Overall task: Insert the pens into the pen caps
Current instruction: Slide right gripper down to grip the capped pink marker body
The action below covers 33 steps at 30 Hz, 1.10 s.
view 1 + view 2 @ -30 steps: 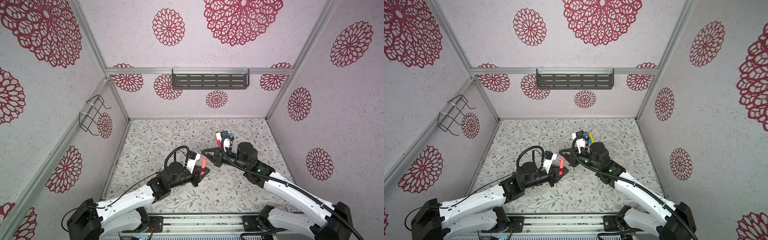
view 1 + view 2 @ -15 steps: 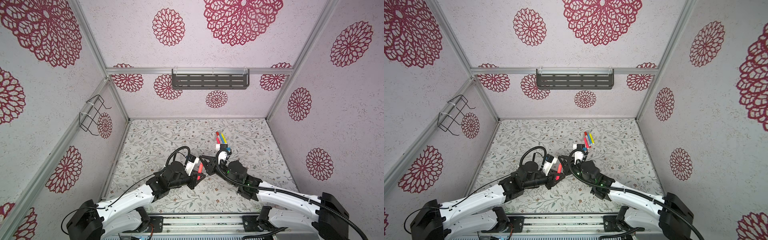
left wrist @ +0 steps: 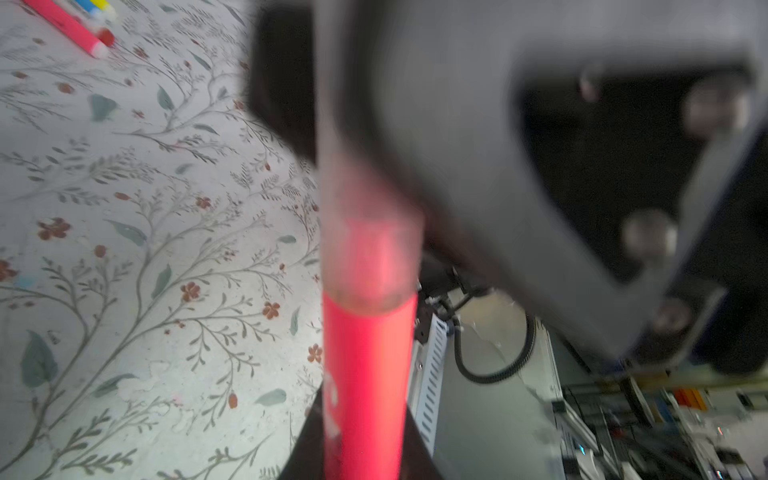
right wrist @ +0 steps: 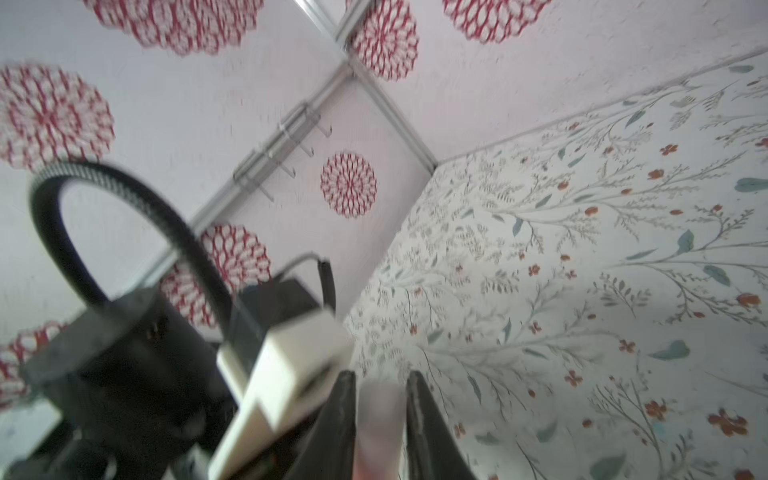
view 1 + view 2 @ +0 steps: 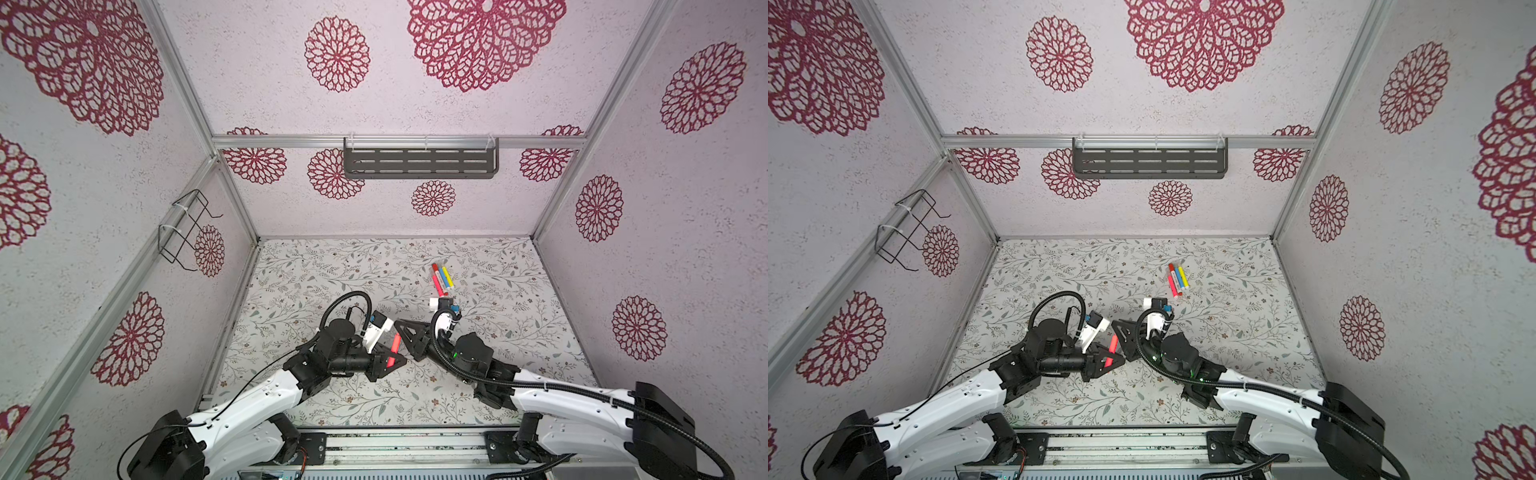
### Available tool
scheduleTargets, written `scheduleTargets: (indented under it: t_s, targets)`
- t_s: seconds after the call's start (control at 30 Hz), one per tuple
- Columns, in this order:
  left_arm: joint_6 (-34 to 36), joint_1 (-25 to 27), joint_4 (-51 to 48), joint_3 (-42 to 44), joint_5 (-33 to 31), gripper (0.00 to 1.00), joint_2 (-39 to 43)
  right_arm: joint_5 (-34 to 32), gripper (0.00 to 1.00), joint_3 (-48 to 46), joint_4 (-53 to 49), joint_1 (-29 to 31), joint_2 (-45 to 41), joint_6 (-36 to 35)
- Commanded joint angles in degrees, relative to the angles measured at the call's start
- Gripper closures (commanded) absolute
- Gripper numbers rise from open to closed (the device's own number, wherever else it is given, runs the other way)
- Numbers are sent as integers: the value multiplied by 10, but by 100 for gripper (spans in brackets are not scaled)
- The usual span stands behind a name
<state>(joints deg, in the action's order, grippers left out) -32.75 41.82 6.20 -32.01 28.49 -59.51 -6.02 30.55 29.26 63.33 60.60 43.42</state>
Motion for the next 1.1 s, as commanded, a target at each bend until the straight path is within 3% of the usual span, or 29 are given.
scheduleTargets:
  t_s: [0.0, 0.1, 0.2, 0.33, 0.57, 0.9, 1.07]
  targets:
    - [19, -3, 64, -39, -113, 100, 4, 109, 52, 2, -175, -20, -80, -47]
    - [34, 31, 41, -19, -144, 100, 4, 120, 44, 15, -189, -81, -162, -54]
    - [31, 58, 50, 4, -172, 100, 14, 128, 43, 56, -224, -111, -177, -76]
    - [33, 84, 61, 15, -198, 100, 30, 134, 45, 120, -261, -112, -119, -101]
    - [39, 94, 55, 8, -213, 100, 43, 207, 53, 168, -209, -112, -1, -102]
    - [42, 98, 61, 9, -212, 100, 37, 241, 60, 160, -149, -106, 41, -83]
    - [42, 99, 65, 2, -201, 100, 32, 243, 69, 162, -145, -105, 54, -82]
